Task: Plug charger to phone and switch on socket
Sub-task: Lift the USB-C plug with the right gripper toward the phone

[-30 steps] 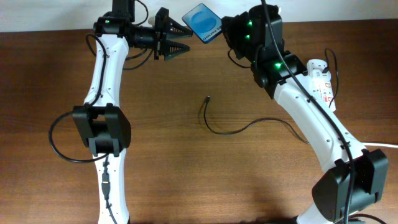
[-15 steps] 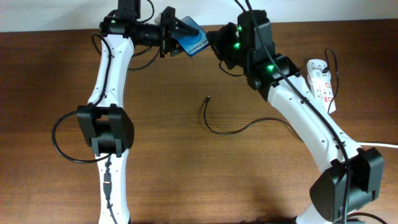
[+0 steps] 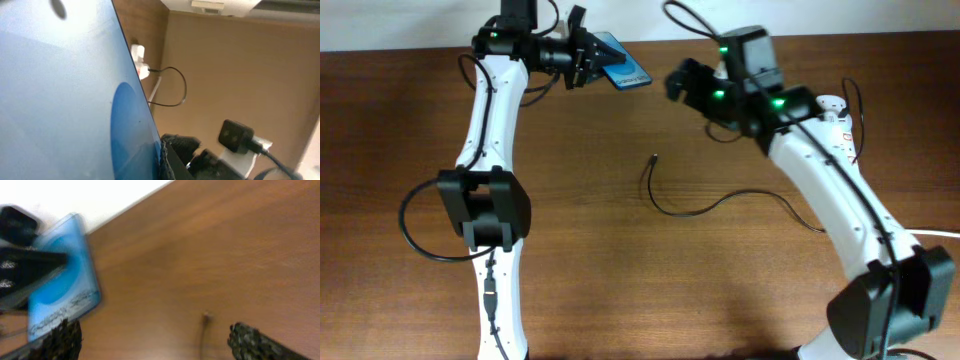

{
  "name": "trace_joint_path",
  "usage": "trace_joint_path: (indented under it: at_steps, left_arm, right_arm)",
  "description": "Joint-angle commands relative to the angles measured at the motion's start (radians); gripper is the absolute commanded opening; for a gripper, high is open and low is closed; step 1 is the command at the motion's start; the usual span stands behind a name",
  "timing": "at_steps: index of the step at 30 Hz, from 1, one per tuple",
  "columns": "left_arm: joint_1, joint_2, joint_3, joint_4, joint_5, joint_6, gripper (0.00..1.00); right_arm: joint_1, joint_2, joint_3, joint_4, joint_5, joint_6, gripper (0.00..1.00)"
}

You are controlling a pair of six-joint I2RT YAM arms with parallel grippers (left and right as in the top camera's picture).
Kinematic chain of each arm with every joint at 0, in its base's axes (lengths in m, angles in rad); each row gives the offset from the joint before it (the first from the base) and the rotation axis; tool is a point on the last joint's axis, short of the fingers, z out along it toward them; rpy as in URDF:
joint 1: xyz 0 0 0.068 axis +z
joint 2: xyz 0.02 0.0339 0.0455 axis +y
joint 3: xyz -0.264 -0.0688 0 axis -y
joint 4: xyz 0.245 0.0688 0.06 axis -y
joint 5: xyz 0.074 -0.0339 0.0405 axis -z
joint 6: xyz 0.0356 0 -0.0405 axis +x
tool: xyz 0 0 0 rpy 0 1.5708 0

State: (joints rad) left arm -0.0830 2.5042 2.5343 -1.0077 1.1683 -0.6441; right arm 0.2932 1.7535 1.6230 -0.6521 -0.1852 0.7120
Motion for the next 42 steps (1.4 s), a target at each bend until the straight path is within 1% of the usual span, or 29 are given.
trace_joint_path:
  at_steps: [1, 2, 3, 4, 5, 6, 7, 8, 9, 14, 17, 26, 42]
  left_arm:
    - [0.004, -0.006, 0.018, -0.005, 0.013, 0.257, 0.00]
    - [0.006, -0.006, 0.018, -0.018, 0.010, 0.297, 0.00]
    - [0.016, -0.006, 0.017, -0.042, -0.024, 0.321, 0.00]
    - [0.037, -0.006, 0.018, -0.110, -0.170, 0.386, 0.00]
    - [0.050, -0.006, 0.018, -0.190, -0.298, 0.396, 0.00]
    - [0.063, -0.006, 0.018, -0.277, -0.376, 0.510, 0.00]
    - [0.066, -0.006, 0.018, -0.336, -0.402, 0.603, 0.00]
    - [0.066, -0.006, 0.018, -0.370, -0.406, 0.662, 0.00]
    - [0.066, -0.006, 0.018, -0.375, -0.407, 0.677, 0.00]
    - [0.066, -0.006, 0.018, -0.363, -0.406, 0.683, 0.00]
    - [0.066, -0.006, 0.018, -0.396, -0.407, 0.683, 0.00]
    - [0.066, -0.006, 0.018, -0.361, -0.407, 0.683, 0.00]
    - [0.066, -0.006, 0.018, -0.351, -0.407, 0.683, 0.00]
  right_arm:
    - [-0.059, -0.035, 0.006, -0.151, -0.029, -0.305, 0.98]
    - [-0.059, -0.022, 0.005, -0.224, -0.028, -0.451, 0.98]
    - [-0.057, -0.006, 0.005, -0.265, -0.028, -0.504, 0.98]
    - [-0.057, 0.025, 0.003, -0.298, -0.040, -0.522, 0.98]
    - [-0.057, 0.056, 0.003, -0.317, -0.050, -0.521, 0.98]
    - [-0.057, 0.083, 0.003, -0.328, -0.050, -0.521, 0.98]
    - [-0.057, 0.105, 0.003, -0.335, -0.038, -0.521, 0.98]
    - [-0.059, 0.116, 0.003, -0.335, -0.031, -0.521, 0.98]
    - [-0.059, 0.117, 0.003, -0.335, -0.031, -0.521, 0.98]
    - [-0.059, 0.117, 0.003, -0.335, -0.031, -0.521, 0.98]
    - [-0.059, 0.117, 0.003, -0.335, -0.031, -0.521, 0.98]
    - [-0.059, 0.117, 0.003, -0.336, -0.031, -0.521, 0.98]
    - [-0.059, 0.117, 0.003, -0.336, -0.031, -0.521, 0.98]
